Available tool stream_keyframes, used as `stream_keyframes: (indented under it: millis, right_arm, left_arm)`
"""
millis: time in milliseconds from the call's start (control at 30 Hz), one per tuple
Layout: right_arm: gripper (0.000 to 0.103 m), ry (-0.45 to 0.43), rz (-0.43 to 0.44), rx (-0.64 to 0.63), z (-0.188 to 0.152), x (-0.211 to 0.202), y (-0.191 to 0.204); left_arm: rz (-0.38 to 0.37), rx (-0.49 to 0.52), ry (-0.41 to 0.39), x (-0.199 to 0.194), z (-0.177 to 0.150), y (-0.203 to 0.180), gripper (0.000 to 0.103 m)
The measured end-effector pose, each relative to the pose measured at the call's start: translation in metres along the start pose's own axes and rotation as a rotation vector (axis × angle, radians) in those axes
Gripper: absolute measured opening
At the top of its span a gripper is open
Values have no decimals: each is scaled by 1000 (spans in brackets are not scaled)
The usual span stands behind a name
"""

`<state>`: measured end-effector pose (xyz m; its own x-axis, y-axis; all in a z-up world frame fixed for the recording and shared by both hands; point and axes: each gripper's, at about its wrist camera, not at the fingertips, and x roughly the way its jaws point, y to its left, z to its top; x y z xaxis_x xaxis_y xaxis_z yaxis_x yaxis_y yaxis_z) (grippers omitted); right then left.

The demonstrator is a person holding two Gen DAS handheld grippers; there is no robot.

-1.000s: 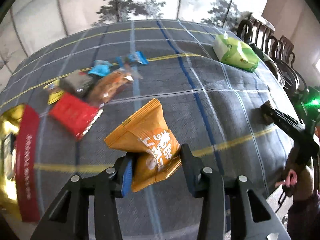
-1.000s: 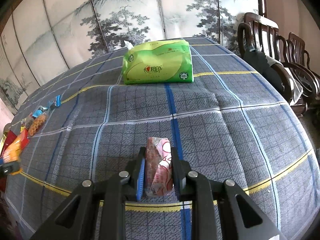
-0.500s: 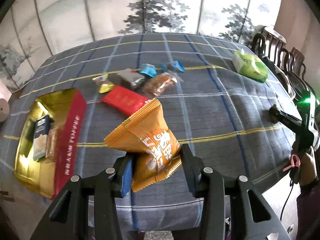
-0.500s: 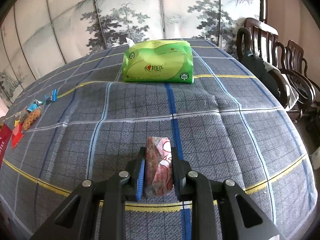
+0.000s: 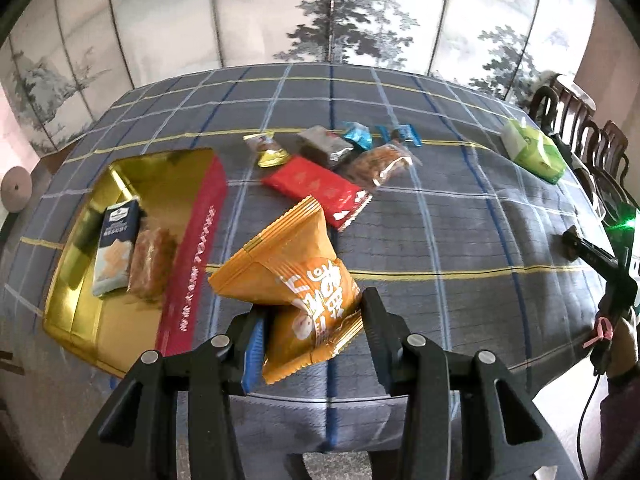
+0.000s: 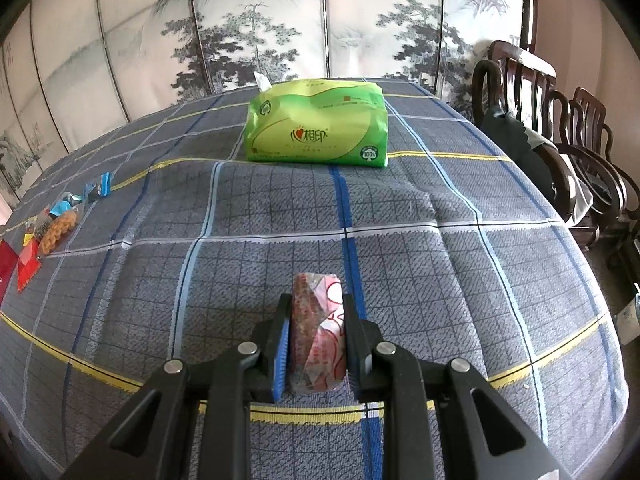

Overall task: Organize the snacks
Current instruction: 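Grasp the orange wrapped pastry with the left gripper and carry it over the tray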

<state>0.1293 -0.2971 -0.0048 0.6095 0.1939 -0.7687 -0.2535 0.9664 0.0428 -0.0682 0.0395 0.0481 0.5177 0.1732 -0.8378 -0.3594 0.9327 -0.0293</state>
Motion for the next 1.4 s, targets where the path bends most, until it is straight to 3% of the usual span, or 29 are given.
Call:
stream_keyframes:
  millis: [333, 700, 1067, 1400]
  right_arm:
    - [23, 0, -1, -1, 0, 0, 0]
    - [23, 0, -3, -2, 0, 1, 0]
    - [23, 1, -12, -13, 0, 1, 1]
    - [23, 2, -25, -25, 0, 1, 2]
  left_arm:
    - [13, -53, -7, -8, -2, 33, 40]
    - [101, -85, -40, -12, 17, 74, 41]
    - [217, -111, -16, 17, 36, 126, 41]
    - [258, -121, 20, 50, 54, 148, 41]
